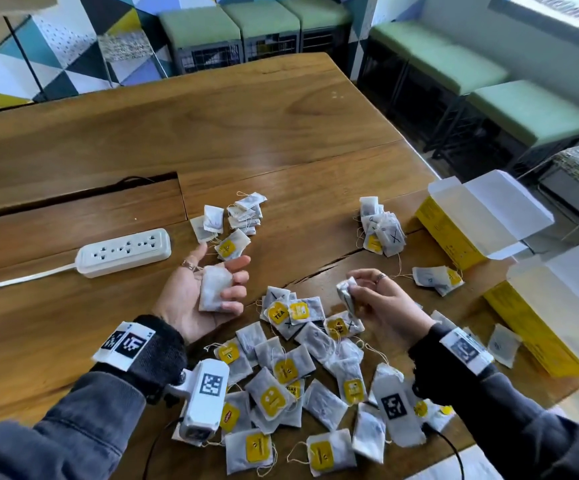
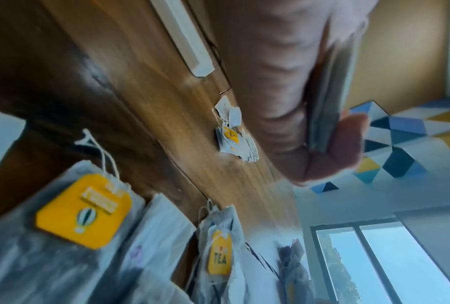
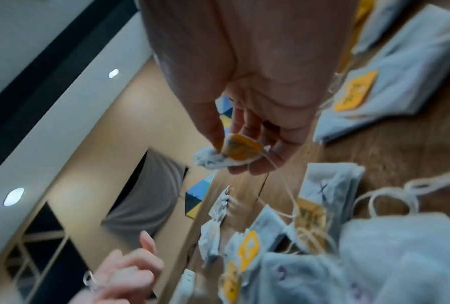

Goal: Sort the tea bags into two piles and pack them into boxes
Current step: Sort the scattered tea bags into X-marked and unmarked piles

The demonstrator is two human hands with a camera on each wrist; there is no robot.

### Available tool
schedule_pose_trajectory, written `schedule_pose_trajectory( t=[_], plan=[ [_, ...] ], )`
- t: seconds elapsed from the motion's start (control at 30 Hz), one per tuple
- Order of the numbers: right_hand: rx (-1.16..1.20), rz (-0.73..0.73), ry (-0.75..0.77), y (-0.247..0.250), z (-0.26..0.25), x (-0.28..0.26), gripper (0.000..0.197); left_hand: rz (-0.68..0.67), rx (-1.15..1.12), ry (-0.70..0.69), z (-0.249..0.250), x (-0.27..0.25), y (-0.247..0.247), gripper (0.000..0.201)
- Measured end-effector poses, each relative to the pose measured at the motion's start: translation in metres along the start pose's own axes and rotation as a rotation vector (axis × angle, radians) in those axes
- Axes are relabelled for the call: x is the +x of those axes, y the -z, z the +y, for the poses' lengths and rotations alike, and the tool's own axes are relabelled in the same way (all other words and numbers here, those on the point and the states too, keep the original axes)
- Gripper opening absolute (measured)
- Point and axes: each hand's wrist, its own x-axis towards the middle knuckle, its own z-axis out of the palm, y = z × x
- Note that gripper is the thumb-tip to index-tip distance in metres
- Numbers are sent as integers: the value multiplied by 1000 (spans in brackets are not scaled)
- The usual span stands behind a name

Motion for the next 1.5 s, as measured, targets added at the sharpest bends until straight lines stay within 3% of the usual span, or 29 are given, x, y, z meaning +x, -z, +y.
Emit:
schedule_pose_trajectory(
  t=[0.07,0.13,0.33,0.47,0.57,0.63,0.77,0.83,0.97,1.1,1.2,1.27,1.37,1.5],
  plan=[
    [206,-18,-140,0,1,-3,17,-18,1,17,-1,0,-2,74],
    [257,-60,-204,2,3,-5,24,-12,15,21,-3,1,-3,80],
    [288,-37,-199,10,2,-5,31,9,64,29,-9,3,-4,60],
    [210,9,-162,18,0,-2,30,-27,124,59,-12,7,1,69],
    [-74,86,-148,20,0,2,28,98,353,78,-16,12,0,38],
    [-296,46,-110,16,-1,5,20,179,587,56,-19,17,-2,33],
    [-749,-138,43,1,-1,5,26,213,1345,-60,-26,24,1,8],
    [-891,-197,83,-9,1,2,28,161,1652,-111,-29,23,5,17],
    [-1274,-234,164,-28,14,2,29,159,1815,-114,-33,20,9,30],
    [-1345,-181,166,-37,24,4,18,184,1851,-91,-34,25,12,20],
    [-1199,-187,214,-31,21,3,17,208,1870,-93,-27,21,12,8],
    [-1032,-136,256,-24,15,-1,13,242,1750,-147,-18,14,15,11],
    [-825,-32,287,-14,5,-6,17,257,1310,-186,-4,4,14,15],
    [-523,-61,332,-19,-15,-14,18,165,576,-45,0,-5,5,21]
  ],
)
